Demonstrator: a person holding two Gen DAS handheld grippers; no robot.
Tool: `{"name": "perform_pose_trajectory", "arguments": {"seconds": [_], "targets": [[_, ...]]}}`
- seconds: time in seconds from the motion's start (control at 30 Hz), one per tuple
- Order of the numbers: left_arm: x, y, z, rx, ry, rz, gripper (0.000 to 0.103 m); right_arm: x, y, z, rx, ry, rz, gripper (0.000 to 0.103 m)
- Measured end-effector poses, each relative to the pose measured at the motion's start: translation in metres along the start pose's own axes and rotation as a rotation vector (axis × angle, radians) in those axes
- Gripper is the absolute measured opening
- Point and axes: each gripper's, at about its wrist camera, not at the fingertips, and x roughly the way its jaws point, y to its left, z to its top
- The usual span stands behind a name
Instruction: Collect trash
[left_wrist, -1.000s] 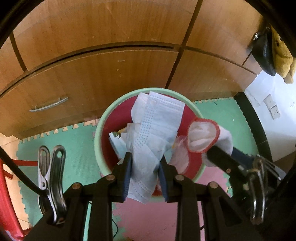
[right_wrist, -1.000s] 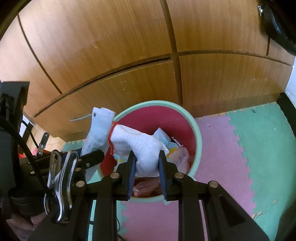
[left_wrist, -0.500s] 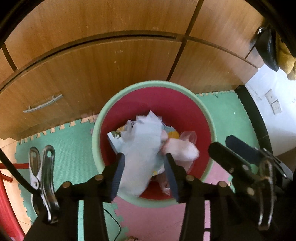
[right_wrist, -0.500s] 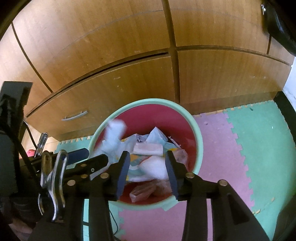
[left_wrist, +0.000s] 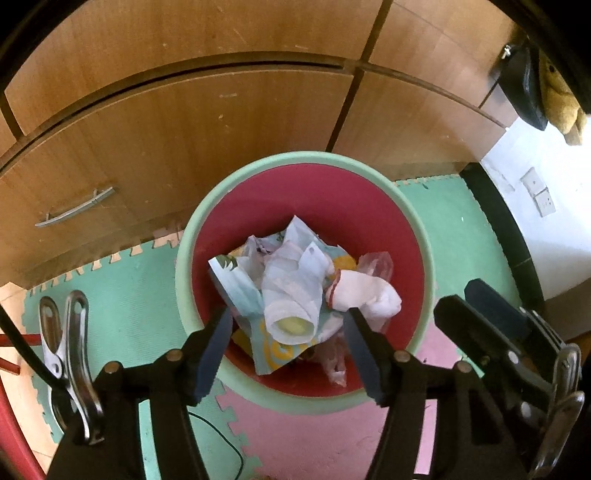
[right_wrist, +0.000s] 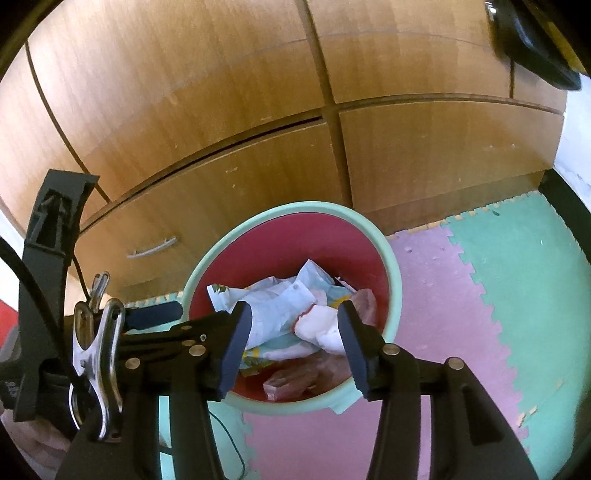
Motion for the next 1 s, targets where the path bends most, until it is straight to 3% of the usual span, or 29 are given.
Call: {"name": "perform_pose_trajectory", "arguments": {"seconds": [0.33,1.0], "targets": [[-0.009,-0.002,-0.017,0.033,-0.022,0.012,0.066,-0.011,-0.002,-0.029,0.094,-0.046,-0.045,0.05],[-0.037,-0.004,-0.032,0.033,-0.058,0.006,0.066,-0.043,0.006,-0.045,0.079,-0.075,-0.08,0.05]]}}
